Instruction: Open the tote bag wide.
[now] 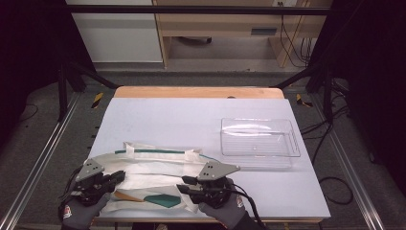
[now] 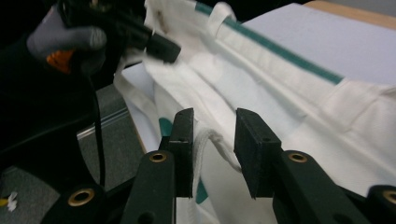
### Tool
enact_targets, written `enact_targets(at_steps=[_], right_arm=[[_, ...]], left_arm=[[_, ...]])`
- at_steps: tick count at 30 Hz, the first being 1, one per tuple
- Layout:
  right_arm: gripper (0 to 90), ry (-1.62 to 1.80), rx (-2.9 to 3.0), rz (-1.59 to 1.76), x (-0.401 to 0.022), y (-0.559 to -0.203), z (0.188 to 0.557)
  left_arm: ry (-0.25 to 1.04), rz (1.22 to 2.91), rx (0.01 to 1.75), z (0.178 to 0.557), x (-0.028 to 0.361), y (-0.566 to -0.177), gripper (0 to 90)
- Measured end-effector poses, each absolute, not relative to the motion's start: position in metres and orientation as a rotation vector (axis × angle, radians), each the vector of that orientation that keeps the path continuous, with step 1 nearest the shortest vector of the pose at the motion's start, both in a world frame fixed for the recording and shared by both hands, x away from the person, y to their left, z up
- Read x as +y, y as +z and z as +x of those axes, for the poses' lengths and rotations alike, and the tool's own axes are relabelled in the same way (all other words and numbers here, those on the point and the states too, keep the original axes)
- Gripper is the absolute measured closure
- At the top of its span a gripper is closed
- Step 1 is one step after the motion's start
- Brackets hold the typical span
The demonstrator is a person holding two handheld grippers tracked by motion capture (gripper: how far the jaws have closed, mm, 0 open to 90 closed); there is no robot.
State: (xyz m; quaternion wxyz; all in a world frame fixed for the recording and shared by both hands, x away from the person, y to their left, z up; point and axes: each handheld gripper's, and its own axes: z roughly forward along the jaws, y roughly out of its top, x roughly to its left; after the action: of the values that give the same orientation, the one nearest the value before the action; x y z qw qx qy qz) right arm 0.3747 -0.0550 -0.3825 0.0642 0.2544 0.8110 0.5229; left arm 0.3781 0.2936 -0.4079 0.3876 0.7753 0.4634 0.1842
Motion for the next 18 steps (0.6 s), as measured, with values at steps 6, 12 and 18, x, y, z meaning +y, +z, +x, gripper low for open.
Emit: enact_targets(at_steps=[6,12,18], right_arm=[[73.7,1.551,2.390,0.813,-0.060,-0.376,0.381],[82.9,1.494,2.375,0.869,-0.060,-0.382,0.386],[86.0,1.380,2.465,0.893,-0.065,-0.409,0.377]], left_arm=[[0.452,2.005,1.183,0.376,0.293,-0.414,85.0],[0.438,2.028,1.176,0.367,0.294,-0.421,85.9],[0.414,2.026,1.169,0.361,0.297,-0.422,85.9]])
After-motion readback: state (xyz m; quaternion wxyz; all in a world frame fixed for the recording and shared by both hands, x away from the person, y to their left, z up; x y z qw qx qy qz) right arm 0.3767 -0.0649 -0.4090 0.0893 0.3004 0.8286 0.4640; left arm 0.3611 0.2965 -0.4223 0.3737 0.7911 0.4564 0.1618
